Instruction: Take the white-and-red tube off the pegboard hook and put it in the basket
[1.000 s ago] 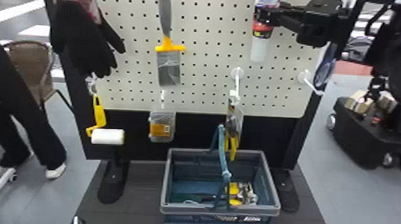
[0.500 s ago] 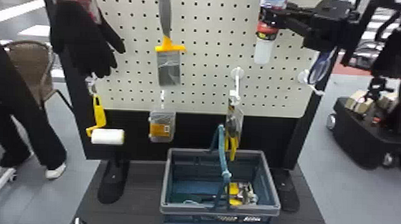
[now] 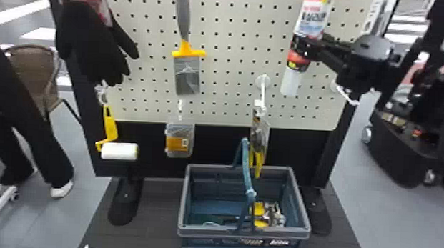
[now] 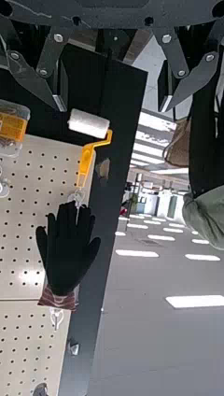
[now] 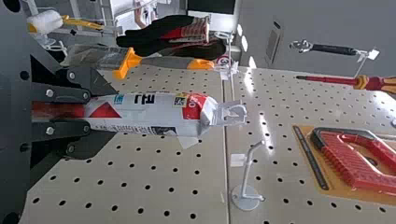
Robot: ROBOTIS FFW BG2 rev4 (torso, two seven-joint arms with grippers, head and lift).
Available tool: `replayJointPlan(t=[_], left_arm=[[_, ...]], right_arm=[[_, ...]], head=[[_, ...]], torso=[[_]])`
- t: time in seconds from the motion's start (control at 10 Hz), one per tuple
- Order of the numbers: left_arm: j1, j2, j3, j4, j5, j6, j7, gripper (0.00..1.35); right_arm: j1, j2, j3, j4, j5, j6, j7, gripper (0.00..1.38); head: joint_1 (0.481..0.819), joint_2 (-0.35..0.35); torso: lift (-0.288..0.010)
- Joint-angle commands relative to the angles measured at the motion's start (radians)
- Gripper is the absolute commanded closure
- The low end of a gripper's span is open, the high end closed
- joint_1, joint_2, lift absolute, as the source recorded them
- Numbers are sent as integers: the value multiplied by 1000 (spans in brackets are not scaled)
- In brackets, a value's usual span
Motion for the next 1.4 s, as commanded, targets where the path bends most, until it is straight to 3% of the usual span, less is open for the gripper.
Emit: replayJointPlan(t=[0.0,0.6,1.3], left_arm=[[3,7,2,-2,4,0,0,507],[12,8,0,-2,10,3,0,509],[18,2,-1,-2,14,1,0,509]], right_arm=[[57,23,-26,-7,-8,-15,-6,1119],[186,23,-66,91,-58,-69,-45,1119],[282,21,-79,373,-210,-201,-123,1119]], head=[[549,0],[549,0],[549,0]], torso=[[-100],[-100],[-100]])
